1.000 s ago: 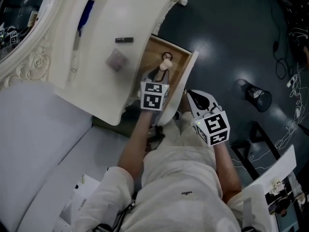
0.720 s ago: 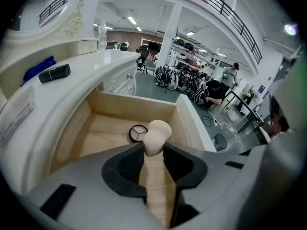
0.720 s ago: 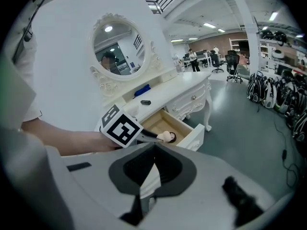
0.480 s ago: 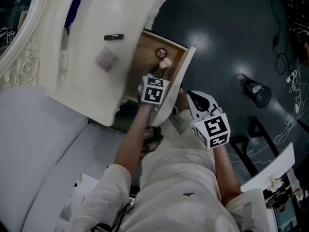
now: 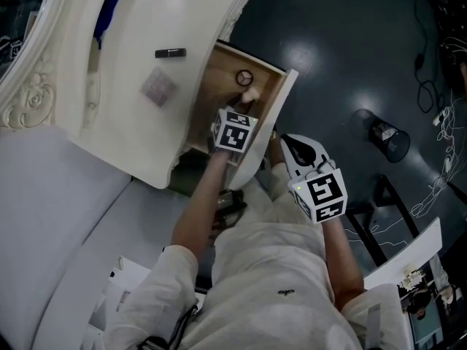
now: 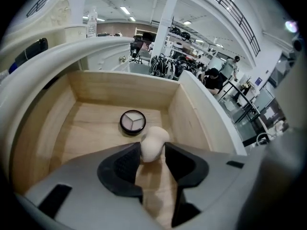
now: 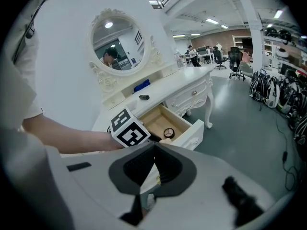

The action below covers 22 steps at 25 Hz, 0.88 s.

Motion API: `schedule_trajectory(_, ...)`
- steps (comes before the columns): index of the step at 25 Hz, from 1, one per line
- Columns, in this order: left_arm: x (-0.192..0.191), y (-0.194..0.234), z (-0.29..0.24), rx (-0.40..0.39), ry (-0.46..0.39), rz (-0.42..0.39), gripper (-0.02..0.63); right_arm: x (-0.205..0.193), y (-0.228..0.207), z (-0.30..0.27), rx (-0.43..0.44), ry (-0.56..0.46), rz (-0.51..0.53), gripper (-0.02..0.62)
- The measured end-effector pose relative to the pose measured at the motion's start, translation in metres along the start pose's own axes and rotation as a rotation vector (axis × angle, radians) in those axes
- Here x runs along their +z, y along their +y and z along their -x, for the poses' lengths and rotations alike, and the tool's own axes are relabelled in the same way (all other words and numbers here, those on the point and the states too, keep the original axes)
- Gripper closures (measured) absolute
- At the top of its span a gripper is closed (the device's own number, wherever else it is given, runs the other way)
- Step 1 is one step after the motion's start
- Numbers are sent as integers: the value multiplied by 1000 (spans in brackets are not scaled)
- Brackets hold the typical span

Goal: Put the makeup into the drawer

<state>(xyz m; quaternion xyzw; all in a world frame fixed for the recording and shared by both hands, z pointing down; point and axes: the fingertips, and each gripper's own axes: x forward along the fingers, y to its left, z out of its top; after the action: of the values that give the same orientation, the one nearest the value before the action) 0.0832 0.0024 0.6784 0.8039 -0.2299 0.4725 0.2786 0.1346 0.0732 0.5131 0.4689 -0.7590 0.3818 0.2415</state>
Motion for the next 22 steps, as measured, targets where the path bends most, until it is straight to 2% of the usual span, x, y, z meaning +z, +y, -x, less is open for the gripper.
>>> schedule_trajectory(5, -6, -3, 2, -9, 28, -1, 446, 2, 2, -4, 16, 11, -1, 583)
schedule_trajectory(13, 0, -2, 14, -2, 10, 14, 446, 11, 4, -5, 29, -1, 14, 583)
schedule_trajectory(22, 22, -3, 74, 28, -43, 44, 448, 35, 24, -1, 65, -16, 80, 583)
